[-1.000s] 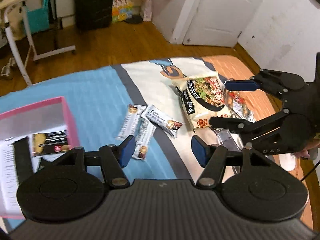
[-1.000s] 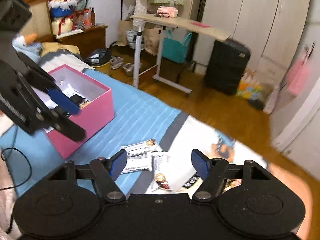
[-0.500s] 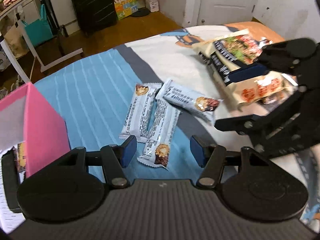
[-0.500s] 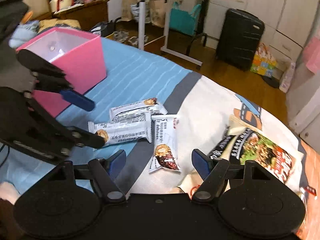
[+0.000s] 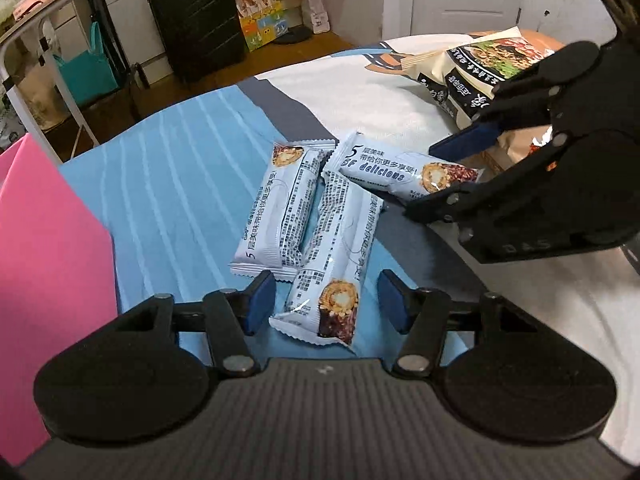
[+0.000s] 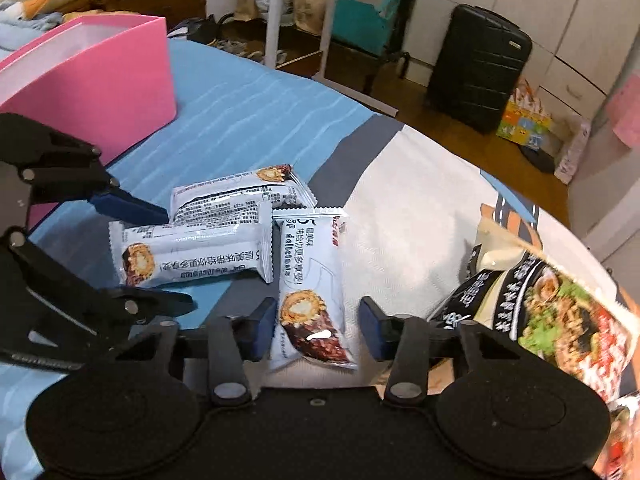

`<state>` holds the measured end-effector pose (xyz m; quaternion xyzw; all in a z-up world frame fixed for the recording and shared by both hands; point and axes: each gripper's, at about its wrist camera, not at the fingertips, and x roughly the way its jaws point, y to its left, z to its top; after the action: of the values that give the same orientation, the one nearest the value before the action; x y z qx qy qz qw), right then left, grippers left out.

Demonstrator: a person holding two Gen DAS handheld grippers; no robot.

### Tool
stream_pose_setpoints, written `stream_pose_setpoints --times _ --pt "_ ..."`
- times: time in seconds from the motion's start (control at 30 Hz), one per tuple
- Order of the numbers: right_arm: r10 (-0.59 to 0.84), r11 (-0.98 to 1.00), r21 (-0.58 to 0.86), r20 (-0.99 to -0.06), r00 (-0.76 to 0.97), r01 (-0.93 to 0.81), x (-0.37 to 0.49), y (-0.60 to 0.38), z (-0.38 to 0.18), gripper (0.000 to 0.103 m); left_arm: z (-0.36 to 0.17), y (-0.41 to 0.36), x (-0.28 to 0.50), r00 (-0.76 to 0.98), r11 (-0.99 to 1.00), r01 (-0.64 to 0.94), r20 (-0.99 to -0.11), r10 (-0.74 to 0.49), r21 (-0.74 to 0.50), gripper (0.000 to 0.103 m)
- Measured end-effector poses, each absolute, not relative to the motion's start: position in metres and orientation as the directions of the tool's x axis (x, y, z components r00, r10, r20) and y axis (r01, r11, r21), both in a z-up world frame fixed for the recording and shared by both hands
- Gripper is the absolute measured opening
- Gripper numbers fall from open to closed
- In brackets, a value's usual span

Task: Organize snacks
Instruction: 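Grasp a white snack bar with the left tool while the right tool grasps another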

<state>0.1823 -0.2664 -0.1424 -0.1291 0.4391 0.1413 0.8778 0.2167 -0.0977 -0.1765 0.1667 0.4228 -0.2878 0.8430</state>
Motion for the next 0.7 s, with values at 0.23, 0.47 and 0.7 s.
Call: stream_pose_setpoints --times 0.23,0.47,0.7 --pt "0.080 0.977 -0.065 -0.768 0.635 -0.201 0.163 -0.267 -0.137 0.034 -0.170 -0.098 0.214 0.470 0.773 0.632 -0.816 -0.338 0.044 0.033" --pt "0.075 0.995 0.013 -0.746 0.661 -0.098 0.140 -0.268 -0.128 0.033 -0.151 -0.088 0.208 0.466 0.791 0.612 -0.814 -0.347 0.014 0.028" --pt "0.049 0.998 0.064 -0.786 0.616 0.002 0.118 -0.263 -0.126 0.033 -0.138 -0.080 0.198 0.423 0.795 0.605 -0.826 -0.372 -0.048 0.028"
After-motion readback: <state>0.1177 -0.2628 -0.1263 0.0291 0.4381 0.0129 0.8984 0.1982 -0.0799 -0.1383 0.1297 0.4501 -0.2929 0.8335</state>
